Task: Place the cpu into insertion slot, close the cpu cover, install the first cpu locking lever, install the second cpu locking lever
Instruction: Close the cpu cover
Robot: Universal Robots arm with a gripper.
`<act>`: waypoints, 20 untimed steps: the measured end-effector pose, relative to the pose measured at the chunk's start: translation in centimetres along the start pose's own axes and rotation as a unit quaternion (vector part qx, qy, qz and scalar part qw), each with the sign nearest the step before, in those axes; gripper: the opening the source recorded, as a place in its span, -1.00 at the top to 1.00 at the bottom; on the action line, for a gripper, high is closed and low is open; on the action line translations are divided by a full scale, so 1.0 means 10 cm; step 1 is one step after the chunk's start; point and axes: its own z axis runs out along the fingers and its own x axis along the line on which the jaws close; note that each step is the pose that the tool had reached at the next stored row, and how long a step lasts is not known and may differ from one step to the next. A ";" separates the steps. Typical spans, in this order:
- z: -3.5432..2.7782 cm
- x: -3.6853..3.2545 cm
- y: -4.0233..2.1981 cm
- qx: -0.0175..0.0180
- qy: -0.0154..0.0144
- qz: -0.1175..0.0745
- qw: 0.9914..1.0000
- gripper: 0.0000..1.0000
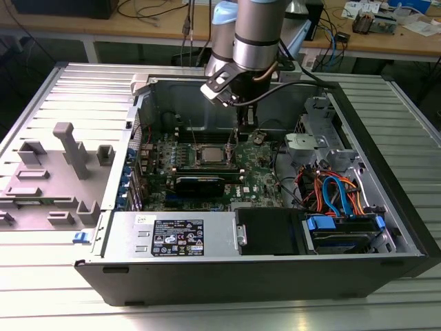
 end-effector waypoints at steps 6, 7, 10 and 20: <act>0.000 0.002 -0.031 0.000 0.000 0.000 1.000 0.79; -0.001 0.002 -0.032 0.000 0.000 0.000 1.000 0.79; 0.000 0.002 -0.033 0.000 0.000 0.000 1.000 0.79; -0.001 0.003 -0.089 0.000 0.000 0.000 1.000 0.79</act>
